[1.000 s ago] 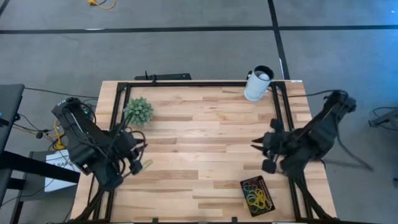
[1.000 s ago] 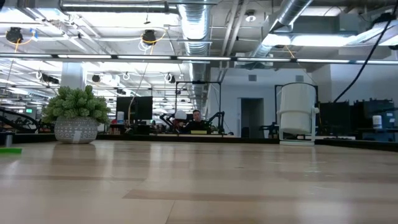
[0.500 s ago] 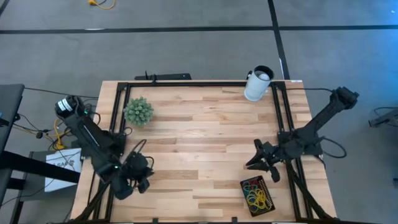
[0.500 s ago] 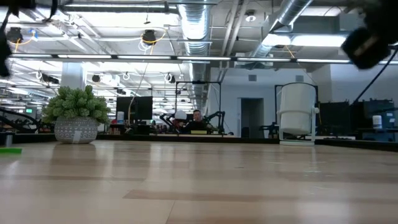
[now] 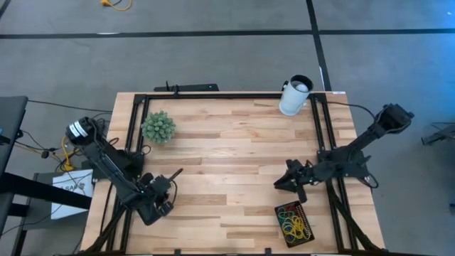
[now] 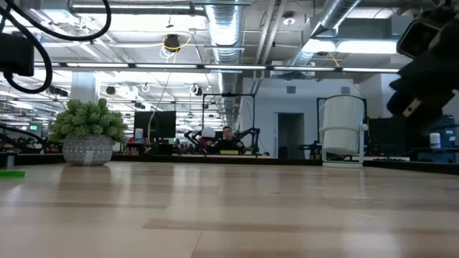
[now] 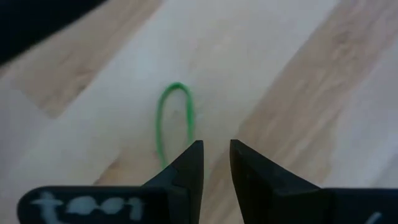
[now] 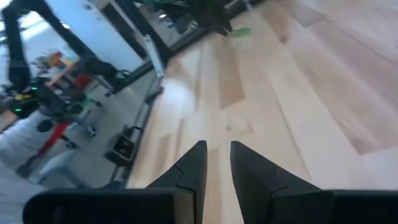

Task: Pick and place rubber bands into bin
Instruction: Put the green rubber band into the black basket

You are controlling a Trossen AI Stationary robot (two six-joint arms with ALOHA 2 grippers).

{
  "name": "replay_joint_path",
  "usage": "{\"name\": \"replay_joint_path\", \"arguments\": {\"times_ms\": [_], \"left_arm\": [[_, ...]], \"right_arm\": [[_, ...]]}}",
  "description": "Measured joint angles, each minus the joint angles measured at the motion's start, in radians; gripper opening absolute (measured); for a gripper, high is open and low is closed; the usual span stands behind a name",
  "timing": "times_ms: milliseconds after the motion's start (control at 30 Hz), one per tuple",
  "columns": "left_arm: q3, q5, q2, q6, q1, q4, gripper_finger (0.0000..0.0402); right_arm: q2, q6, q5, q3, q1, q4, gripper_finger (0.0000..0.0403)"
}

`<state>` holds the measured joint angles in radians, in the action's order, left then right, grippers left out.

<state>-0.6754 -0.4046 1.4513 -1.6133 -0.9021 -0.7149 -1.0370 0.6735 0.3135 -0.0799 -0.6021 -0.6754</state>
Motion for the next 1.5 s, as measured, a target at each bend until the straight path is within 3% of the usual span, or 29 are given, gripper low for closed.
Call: {"name": "replay_joint_path", "arguments": {"times_ms": [167, 333, 467, 767, 967, 1200, 1500], "left_arm": [[0.0, -0.017, 0.009, -0.026, 0.002, -0.039, 0.0066], [0.0, -0.069, 0.009, -0.031, 0.012, -0.044, 0.0066], [0.0, -0.095, 0.009, -0.033, 0.029, -0.043, 0.0066], [0.0, -0.124, 0.018, -0.027, 0.076, -0.028, 0.0066], [0.0, -0.057, 0.106, -0.032, 0.075, -0.014, 0.0066], [-0.006, -0.076, 0.17, -0.071, 0.069, -0.008, 0.0066], [-0.028, -0.115, 0.174, -0.109, 0.071, 0.004, 0.0005]], "right_arm": [[-0.039, 0.01, 0.015, 0.0, 0.032, -0.013, 0.0066], [-0.044, 0.072, 0.119, 0.0, 0.041, -0.02, 0.0066], [-0.042, -0.041, 0.202, 0.0, 0.034, -0.041, 0.0066], [-0.042, -0.229, 0.209, -0.001, 0.042, -0.192, 0.0066], [-0.042, -0.237, 0.209, -0.001, 0.042, -0.201, 0.0066], [-0.042, -0.237, 0.208, -0.001, 0.042, -0.201, 0.0066], [-0.042, -0.237, 0.208, -0.001, 0.042, -0.202, 0.0066]]}}
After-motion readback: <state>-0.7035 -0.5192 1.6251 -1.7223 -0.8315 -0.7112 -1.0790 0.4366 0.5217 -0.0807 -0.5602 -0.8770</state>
